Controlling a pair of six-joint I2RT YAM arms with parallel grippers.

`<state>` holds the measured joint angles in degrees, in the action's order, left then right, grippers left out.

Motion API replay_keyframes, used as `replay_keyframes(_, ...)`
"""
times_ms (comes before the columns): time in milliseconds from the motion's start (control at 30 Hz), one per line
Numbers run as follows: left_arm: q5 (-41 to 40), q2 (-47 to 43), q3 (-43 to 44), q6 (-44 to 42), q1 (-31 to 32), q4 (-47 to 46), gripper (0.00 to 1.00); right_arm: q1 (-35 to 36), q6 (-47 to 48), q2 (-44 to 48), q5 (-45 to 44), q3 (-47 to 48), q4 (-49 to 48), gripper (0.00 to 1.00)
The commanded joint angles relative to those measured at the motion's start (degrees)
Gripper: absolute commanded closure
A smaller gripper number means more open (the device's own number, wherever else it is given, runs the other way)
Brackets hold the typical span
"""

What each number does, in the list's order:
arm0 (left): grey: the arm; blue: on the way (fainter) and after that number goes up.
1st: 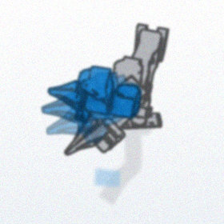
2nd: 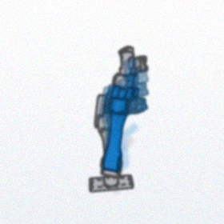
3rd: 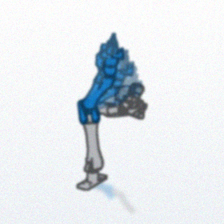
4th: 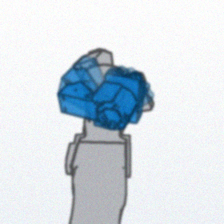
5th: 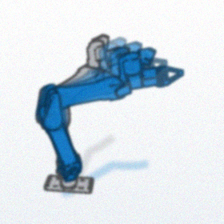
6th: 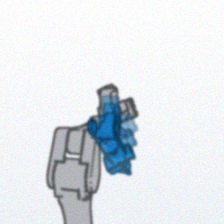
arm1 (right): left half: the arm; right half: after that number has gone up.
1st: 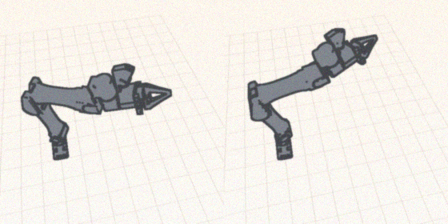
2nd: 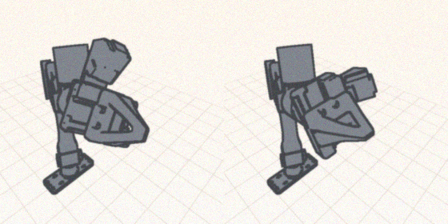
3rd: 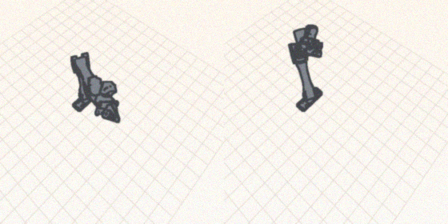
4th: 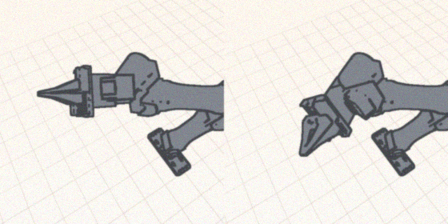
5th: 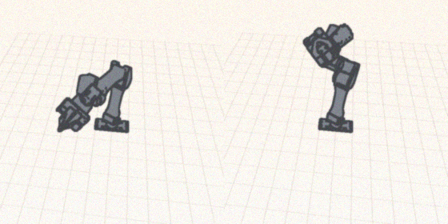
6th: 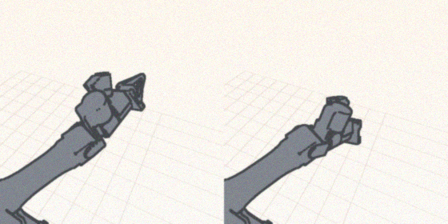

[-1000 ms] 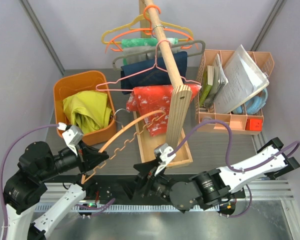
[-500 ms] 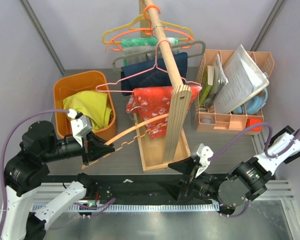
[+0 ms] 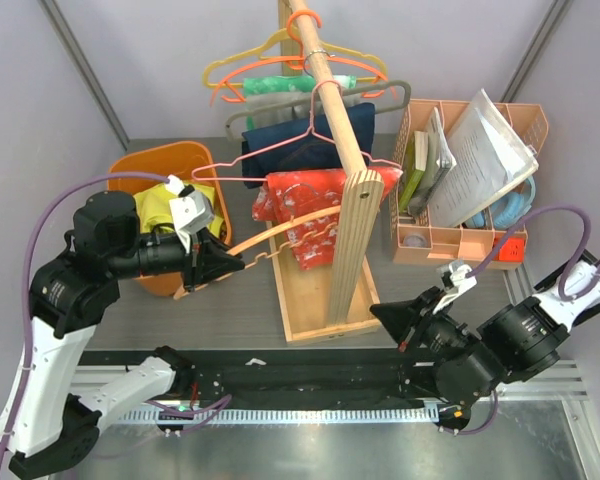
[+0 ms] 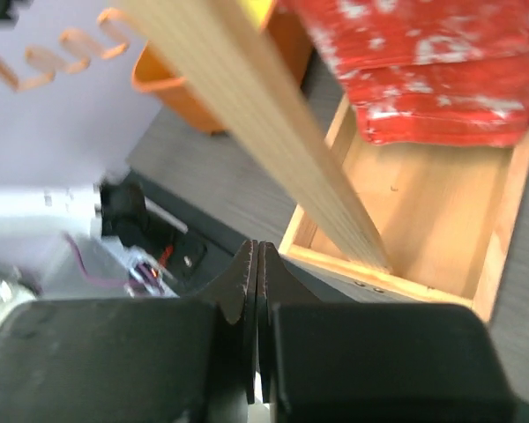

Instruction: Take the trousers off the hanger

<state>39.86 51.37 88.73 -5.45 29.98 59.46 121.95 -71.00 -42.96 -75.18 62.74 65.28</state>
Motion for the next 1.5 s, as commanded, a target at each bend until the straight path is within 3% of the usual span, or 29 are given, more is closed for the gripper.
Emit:
replay_keyframes(0, 1.80, 0.92, 3.64, -2.10, -0.18, -3.39, 1.00, -10.64, -25.76, -4.49, -5.96, 2.04, 21.12, 0.99)
replay_keyframes(100, 1.80, 1.97, 4.78, -1.76, -0.09, -3.21, 1.00, -26.70, -21.91, -8.62, 0.20, 2.30, 21.03, 0.99)
replay_keyframes(333, 1.63, 1.54, 5.31, -0.79, -0.18, -3.65, 1.00, -40.09, -19.09, -11.01, 0.12, -0.51, 17.61, 0.99)
replay_keyframes(467, 1.89, 2.24, 5.93, -0.52, -0.09, -3.21, 1.00, -45.74, -17.43, -5.57, -1.02, -5.15, 13.25, 0.99)
replay_keyframes(500, 1.54, 2.50, 6.19, -0.52, -0.18, -3.12, 1.00, -47.49, -13.15, -3.90, -0.07, -6.82, 8.95, 0.99)
replay_keyframes(533, 1.19, 2.68, 6.37, -0.52, -0.18, -3.30, 1.00, -49.86, -2.76, -0.84, 1.68, -8.67, 3.60, 0.99)
replay_keyframes(567, 1.01, 2.85, 6.46, -0.35, -0.18, -3.56, 1.00, -56.75, 3.09, -0.03, 4.14, -11.91, -7.42, 0.99)
replay_keyframes(633, 0.58, 3.20, 7.16, -0.09, -0.09, -3.74, 1.00, -64.17, 13.02, 0.60, 14.03, -14.74, -15.58, 0.99)
replay_keyframes(667, 0.57, 3.21, 7.42, 0.18, -0.18, -3.91, 1.00, -71.34, 14.91, 0.60, 16.79, -16.67, -20.14, 0.99)
replay_keyframes(800, 0.48, 3.47, 8.74, 0.44, -0.18, -3.13, 1.00, -86.67, 24.23, -0.10, 28.57, -19.23, -28.88, 0.99)
replay_keyframes(933, -0.30, 4.25, 9.97, -0.08, -0.18, -2.78, 1.00, -100.75, 29.25, -2.65, 45.08, -18.01, -36.24, 0.99)
replay_keyframes(967, -0.13, 4.61, 11.02, -0.26, -0.18, -2.60, 1.00, -103.29, 31.52, -2.48, 53.30, -18.00, -38.19, 0.99)
replay_keyframes(1000, 0.04, 5.05, 11.55, -0.43, -0.18, -2.34, 1.00, -106.80, 32.32, -1.78, 57.56, -18.27, -40.21, 0.93)
replay_keyframes(1067, 0.22, 6.19, 12.78, -0.61, -0.09, -2.42, 1.00, -109.63, 33.21, -2.12, 68.51, -18.10, -44.26, 0.88)
replay_keyframes(1133, 0.84, 7.33, 13.92, -0.79, -0.18, -2.86, 1.00, -111.23, 34.26, -3.53, 72.78, -16.95, -44.36, 0.87)
replay_keyframes(1467, 7.60, 17.44, 24.47, 1.23, -0.18, -6.64, 1.00, -111.32, 34.88, 2.70, 77.73, -15.46, -43.92, 0.86)
